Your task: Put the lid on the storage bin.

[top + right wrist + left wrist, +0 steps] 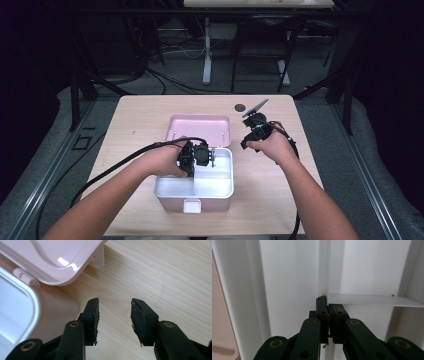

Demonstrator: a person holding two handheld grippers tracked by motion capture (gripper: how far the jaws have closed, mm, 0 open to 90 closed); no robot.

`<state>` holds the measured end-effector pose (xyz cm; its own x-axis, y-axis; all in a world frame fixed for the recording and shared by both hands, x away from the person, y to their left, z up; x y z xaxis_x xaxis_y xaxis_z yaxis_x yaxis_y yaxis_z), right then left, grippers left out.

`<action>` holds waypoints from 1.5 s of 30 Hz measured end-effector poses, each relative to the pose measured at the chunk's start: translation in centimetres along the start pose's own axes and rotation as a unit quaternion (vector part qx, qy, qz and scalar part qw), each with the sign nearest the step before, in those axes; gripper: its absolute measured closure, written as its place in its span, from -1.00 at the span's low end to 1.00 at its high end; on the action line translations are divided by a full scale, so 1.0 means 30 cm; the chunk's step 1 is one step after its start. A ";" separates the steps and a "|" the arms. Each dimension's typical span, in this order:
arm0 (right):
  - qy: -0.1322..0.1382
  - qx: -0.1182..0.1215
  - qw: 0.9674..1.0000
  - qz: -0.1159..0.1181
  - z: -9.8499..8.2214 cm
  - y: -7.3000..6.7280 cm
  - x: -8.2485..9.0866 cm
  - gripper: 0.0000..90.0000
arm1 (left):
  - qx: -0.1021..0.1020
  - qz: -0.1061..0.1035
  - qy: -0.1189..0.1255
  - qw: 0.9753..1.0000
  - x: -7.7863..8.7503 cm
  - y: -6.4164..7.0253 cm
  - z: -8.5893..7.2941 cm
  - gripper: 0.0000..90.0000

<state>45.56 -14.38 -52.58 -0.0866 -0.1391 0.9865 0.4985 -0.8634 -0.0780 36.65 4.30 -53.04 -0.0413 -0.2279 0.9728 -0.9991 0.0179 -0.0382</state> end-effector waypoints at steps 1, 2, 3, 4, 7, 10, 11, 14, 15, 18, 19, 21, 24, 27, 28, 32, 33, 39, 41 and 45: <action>0.002 -0.001 1.000 0.001 0.004 -0.001 0.002 0.30 | 0.000 0.000 0.000 1.000 0.000 0.000 0.000 0.92; 0.001 -0.002 1.000 0.000 0.005 -0.001 0.003 0.30 | 0.000 0.000 0.000 1.000 0.000 0.000 0.000 0.92; 0.000 0.000 1.000 -0.001 0.008 -0.003 0.003 0.30 | -0.001 0.000 0.000 1.000 0.000 -0.001 0.000 0.92; 0.002 -0.001 1.000 -0.005 0.011 -0.002 0.002 0.30 | -0.001 0.000 0.000 1.000 0.000 -0.001 0.000 0.92; 0.002 0.001 1.000 -0.004 0.017 -0.007 0.007 0.31 | -0.001 0.000 -0.001 1.000 0.000 -0.001 0.000 0.92; -0.001 0.002 1.000 -0.006 0.021 -0.011 0.011 0.31 | -0.001 -0.001 -0.001 1.000 0.000 -0.001 0.000 0.93; 0.001 0.002 1.000 -0.006 0.026 -0.012 0.013 0.31 | -0.001 0.000 -0.001 1.000 0.000 -0.001 0.000 0.93; 0.005 0.002 1.000 -0.006 0.040 -0.016 0.018 0.31 | 0.000 0.000 0.000 1.000 0.000 -0.001 0.000 0.93; 0.010 0.001 1.000 -0.003 0.049 -0.017 0.018 0.32 | 0.000 0.000 0.000 1.000 0.000 -0.001 0.000 0.92; 0.013 -0.005 1.000 0.002 0.068 -0.022 0.020 0.33 | -0.001 0.000 -0.001 1.000 0.000 -0.001 0.000 0.93; 0.014 -0.007 1.000 0.010 0.076 -0.027 0.019 0.33 | -0.001 0.000 -0.001 1.000 0.000 -0.001 0.000 0.93; 0.014 -0.008 1.000 0.015 0.090 -0.032 0.014 0.33 | -0.001 0.000 -0.001 1.000 0.000 -0.001 0.000 0.92; 0.019 -0.010 1.000 0.016 0.119 -0.040 0.014 0.33 | -0.001 0.000 -0.001 1.000 0.000 -0.001 0.000 0.93; 0.027 -0.015 0.999 0.017 0.151 -0.048 0.019 0.32 | 0.000 0.000 -0.001 1.000 0.000 -0.001 0.000 0.92; 0.032 -0.017 0.999 0.019 0.160 -0.050 0.018 0.32 | 0.001 -0.001 0.000 1.000 0.000 0.000 0.000 0.92; 0.038 -0.026 0.999 0.023 0.189 -0.053 0.012 0.32 | 0.000 0.000 0.000 1.000 0.000 -0.001 0.000 0.92; 0.043 -0.030 0.998 0.024 0.199 -0.053 0.005 0.32 | 0.000 0.000 0.000 1.000 0.000 -0.001 0.000 0.93; 0.035 -0.040 0.998 0.022 0.224 -0.046 -0.025 0.33 | 0.000 0.000 0.000 1.000 0.000 -0.001 0.000 0.92; 0.035 -0.044 0.998 0.022 0.232 -0.040 -0.030 0.35 | 0.001 0.000 0.001 1.000 0.000 0.000 0.000 0.93; 0.053 -0.059 0.997 0.020 0.258 -0.021 -0.049 0.40 | 0.002 0.002 0.001 1.000 0.000 0.000 0.000 0.93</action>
<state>52.04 -9.88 -52.88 -0.1614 -0.2198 0.9621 0.3990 -0.9062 -0.1401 36.63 4.30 -53.03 -0.0443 -0.2250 0.9733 -0.9990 0.0149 -0.0420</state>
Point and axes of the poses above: each handheld gripper's, and its own axes: x roughly backward along the jaws, z roughly out of its top, y roughly to its right, the point moved 9 cm from there along -x, roughly forward along the jaws, and after that the axes turned 14 degrees about -y, right-handed, at the moved point
